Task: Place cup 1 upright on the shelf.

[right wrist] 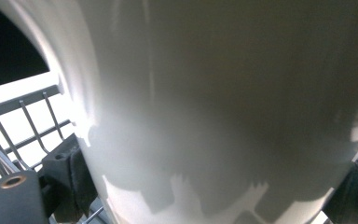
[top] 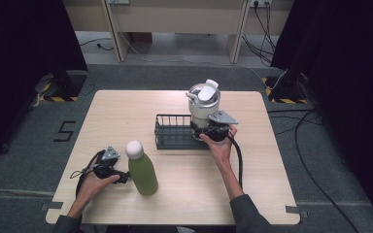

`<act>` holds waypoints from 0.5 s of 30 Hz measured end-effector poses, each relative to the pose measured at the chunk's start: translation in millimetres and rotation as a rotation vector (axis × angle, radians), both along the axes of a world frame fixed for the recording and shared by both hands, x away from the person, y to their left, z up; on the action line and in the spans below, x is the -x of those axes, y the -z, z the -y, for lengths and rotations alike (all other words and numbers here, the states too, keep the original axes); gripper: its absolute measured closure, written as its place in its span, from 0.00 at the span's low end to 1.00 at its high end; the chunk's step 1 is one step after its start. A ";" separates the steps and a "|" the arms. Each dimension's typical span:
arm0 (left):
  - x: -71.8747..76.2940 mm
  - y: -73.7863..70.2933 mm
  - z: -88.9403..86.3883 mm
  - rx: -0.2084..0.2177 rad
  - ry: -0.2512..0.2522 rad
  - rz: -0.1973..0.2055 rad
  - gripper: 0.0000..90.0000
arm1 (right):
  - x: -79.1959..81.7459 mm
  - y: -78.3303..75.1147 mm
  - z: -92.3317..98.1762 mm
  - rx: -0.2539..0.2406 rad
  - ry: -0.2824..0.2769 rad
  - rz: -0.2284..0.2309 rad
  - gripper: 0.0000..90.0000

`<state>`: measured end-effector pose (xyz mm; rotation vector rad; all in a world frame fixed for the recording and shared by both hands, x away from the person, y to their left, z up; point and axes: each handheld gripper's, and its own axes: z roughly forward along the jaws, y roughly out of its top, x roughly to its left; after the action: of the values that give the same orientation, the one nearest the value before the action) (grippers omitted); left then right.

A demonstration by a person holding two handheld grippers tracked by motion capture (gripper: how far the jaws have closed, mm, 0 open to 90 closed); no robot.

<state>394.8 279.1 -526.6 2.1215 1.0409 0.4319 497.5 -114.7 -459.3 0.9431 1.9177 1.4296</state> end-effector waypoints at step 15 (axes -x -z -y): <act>0.0 0.0 0.0 0.000 0.000 0.000 0.00 | 6.3 1.8 -0.2 -0.009 0.041 -0.016 0.12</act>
<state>394.8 279.1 -526.6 2.1212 1.0407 0.4323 491.2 -114.6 -461.1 0.9953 1.8932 1.4125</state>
